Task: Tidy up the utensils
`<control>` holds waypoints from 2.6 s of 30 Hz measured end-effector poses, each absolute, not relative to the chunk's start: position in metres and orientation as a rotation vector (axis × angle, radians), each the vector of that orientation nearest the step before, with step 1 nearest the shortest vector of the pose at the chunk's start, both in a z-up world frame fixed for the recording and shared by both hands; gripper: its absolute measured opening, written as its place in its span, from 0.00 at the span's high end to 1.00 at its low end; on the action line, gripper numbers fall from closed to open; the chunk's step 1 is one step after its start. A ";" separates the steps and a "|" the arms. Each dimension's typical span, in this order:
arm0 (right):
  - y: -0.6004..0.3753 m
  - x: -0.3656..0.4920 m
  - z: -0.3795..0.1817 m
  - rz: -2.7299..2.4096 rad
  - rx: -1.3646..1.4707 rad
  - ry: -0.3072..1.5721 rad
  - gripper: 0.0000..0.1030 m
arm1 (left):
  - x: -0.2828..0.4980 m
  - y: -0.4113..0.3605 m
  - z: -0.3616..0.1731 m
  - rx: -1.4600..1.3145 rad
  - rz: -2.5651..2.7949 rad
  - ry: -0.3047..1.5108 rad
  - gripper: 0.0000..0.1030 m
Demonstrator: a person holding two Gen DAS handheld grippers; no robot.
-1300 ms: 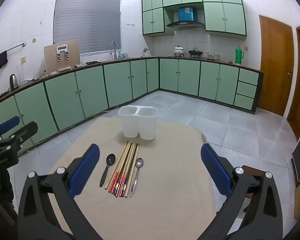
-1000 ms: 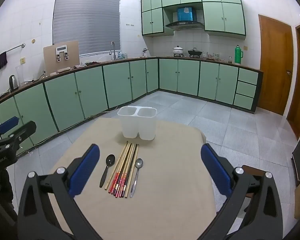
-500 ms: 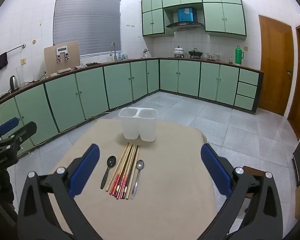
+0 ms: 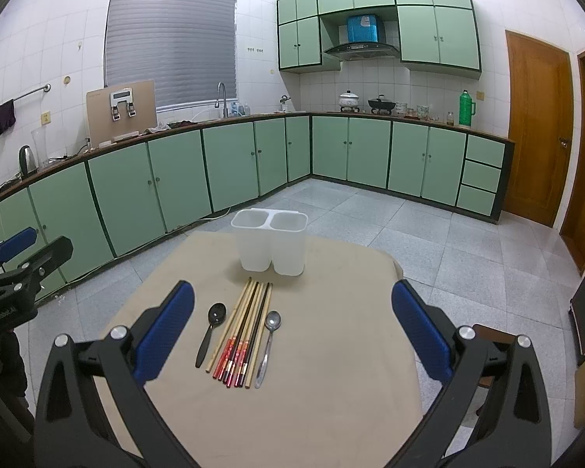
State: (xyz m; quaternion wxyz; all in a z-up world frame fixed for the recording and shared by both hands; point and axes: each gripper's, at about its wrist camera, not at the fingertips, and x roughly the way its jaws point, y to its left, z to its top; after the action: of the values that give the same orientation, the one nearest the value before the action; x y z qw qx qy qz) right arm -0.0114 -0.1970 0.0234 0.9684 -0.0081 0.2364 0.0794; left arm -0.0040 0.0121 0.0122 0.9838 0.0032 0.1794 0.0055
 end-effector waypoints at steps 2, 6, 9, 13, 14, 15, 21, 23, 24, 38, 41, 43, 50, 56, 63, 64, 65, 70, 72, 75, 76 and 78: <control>-0.197 -0.011 0.023 0.161 -0.016 0.478 0.05 | -0.004 0.013 0.013 0.007 0.011 0.361 0.06; -0.197 -0.012 0.023 0.160 -0.018 0.477 0.05 | -0.004 0.015 0.014 0.007 0.010 0.364 0.06; -0.197 -0.011 0.023 0.160 -0.018 0.478 0.05 | -0.005 0.018 0.016 0.007 0.010 0.366 0.06; -0.197 -0.012 0.023 0.161 -0.017 0.479 0.05 | -0.004 0.024 0.020 0.006 0.010 0.368 0.06; -0.196 -0.012 0.023 0.160 -0.018 0.479 0.05 | -0.008 0.024 0.022 0.006 0.012 0.365 0.06; -0.196 -0.012 0.023 0.161 -0.018 0.479 0.05 | -0.006 0.018 0.015 0.008 0.012 0.363 0.06; -0.192 -0.009 0.019 0.164 -0.022 0.484 0.05 | -0.006 0.016 0.012 0.009 0.012 0.363 0.06; -0.192 -0.009 0.019 0.164 -0.023 0.485 0.05 | -0.005 0.020 0.013 0.008 0.013 0.363 0.06; -0.192 -0.009 0.019 0.164 -0.022 0.485 0.05 | -0.005 0.018 0.012 0.008 0.013 0.363 0.06; -0.191 -0.008 0.018 0.164 -0.023 0.487 0.05 | -0.005 0.020 0.011 0.009 0.013 0.363 0.06; -0.191 -0.008 0.018 0.164 -0.023 0.488 0.05 | -0.009 0.028 0.012 0.007 0.015 0.363 0.06; -0.191 -0.008 0.018 0.164 -0.023 0.488 0.05 | -0.009 0.027 0.012 0.008 0.014 0.363 0.06; -0.189 -0.006 0.013 0.164 -0.025 0.494 0.05 | -0.008 0.036 0.008 0.007 0.017 0.371 0.06; -0.188 -0.003 0.009 0.162 -0.023 0.502 0.05 | -0.003 0.041 0.006 0.011 0.020 0.382 0.06; -0.186 0.002 0.007 0.164 -0.027 0.516 0.05 | 0.007 0.035 0.003 0.014 0.023 0.399 0.06; -0.189 0.006 0.006 0.144 -0.003 0.541 0.05 | 0.009 0.035 0.002 0.015 0.024 0.403 0.06; -0.187 0.005 0.007 0.164 -0.026 0.522 0.05 | 0.011 0.035 0.001 0.015 0.023 0.407 0.06; -0.185 0.019 -0.003 0.160 -0.033 0.553 0.05 | 0.025 0.034 -0.008 0.016 0.025 0.438 0.06; -0.184 0.030 -0.013 0.156 -0.034 0.582 0.05 | 0.038 0.037 -0.015 0.016 0.029 0.467 0.06; -0.183 0.051 -0.030 0.151 -0.037 0.632 0.05 | 0.058 0.041 -0.033 0.010 0.033 0.522 0.06; -0.183 0.058 -0.037 0.149 -0.040 0.650 0.05 | 0.067 0.043 -0.040 0.009 0.035 0.546 0.06; -0.181 0.073 -0.052 0.144 -0.045 0.684 0.05 | 0.081 0.046 -0.052 0.009 0.040 0.587 0.06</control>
State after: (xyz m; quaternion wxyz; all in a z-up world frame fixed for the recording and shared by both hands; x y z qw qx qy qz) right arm 0.0728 -0.1808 -0.0518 0.9393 -0.0222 0.3350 0.0704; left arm 0.0807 0.0455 -0.0521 0.9571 0.0043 0.2892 0.0195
